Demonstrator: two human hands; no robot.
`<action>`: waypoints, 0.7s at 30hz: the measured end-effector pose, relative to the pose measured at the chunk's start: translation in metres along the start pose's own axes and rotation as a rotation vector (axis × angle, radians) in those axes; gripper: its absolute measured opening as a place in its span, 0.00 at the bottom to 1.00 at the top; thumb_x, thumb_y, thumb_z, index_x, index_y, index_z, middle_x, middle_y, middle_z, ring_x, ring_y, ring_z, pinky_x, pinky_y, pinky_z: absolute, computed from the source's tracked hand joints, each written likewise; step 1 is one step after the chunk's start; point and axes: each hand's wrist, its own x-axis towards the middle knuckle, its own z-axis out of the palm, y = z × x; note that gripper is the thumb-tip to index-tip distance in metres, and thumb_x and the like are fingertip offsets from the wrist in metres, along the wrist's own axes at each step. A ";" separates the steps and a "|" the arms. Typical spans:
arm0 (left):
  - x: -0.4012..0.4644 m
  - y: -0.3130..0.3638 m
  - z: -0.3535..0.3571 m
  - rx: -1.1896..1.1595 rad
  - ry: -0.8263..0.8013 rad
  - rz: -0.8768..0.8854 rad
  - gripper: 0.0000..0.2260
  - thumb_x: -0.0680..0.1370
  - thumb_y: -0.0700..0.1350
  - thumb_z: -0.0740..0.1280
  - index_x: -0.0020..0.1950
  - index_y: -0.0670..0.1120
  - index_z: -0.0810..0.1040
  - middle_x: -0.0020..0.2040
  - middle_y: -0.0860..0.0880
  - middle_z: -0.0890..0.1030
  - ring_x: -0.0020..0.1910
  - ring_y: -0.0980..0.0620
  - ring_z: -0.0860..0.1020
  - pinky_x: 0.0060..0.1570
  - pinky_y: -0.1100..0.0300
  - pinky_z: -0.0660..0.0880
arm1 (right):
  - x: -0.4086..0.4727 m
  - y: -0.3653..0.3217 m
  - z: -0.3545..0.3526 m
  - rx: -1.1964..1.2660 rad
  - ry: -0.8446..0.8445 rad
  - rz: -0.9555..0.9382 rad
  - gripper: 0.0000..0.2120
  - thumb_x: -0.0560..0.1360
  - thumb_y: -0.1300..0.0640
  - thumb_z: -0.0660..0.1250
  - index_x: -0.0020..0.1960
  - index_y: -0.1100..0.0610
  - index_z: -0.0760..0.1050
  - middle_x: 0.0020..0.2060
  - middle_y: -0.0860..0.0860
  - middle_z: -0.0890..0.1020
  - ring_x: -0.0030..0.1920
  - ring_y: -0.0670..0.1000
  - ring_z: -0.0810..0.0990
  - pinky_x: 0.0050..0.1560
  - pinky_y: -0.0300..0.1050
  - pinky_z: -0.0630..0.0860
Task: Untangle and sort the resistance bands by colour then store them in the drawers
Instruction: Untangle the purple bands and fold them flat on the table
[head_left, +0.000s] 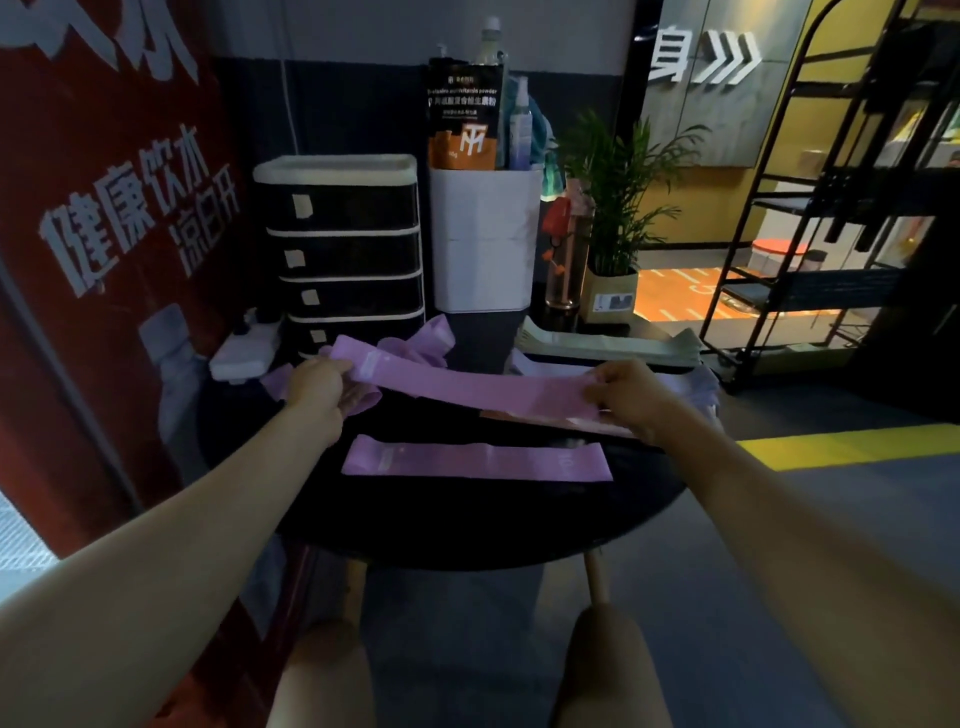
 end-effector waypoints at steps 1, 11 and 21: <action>-0.002 -0.005 -0.002 0.001 0.005 0.007 0.07 0.79 0.34 0.57 0.51 0.41 0.72 0.42 0.41 0.76 0.36 0.47 0.75 0.38 0.53 0.79 | -0.002 0.006 0.000 0.018 0.033 0.024 0.08 0.74 0.69 0.65 0.38 0.61 0.73 0.32 0.56 0.72 0.31 0.51 0.70 0.33 0.42 0.70; -0.023 -0.059 -0.029 0.764 0.143 0.412 0.10 0.78 0.39 0.63 0.54 0.34 0.77 0.55 0.35 0.78 0.56 0.37 0.75 0.54 0.52 0.70 | -0.035 0.046 0.010 -0.113 0.297 0.078 0.13 0.69 0.64 0.73 0.33 0.57 0.70 0.31 0.52 0.76 0.39 0.53 0.77 0.44 0.50 0.77; -0.029 -0.084 -0.043 0.870 0.142 0.449 0.08 0.78 0.43 0.63 0.55 0.42 0.76 0.55 0.43 0.79 0.54 0.41 0.76 0.48 0.55 0.68 | -0.042 0.068 0.030 -0.241 0.354 0.034 0.05 0.73 0.60 0.70 0.43 0.58 0.74 0.40 0.52 0.77 0.42 0.50 0.74 0.42 0.40 0.67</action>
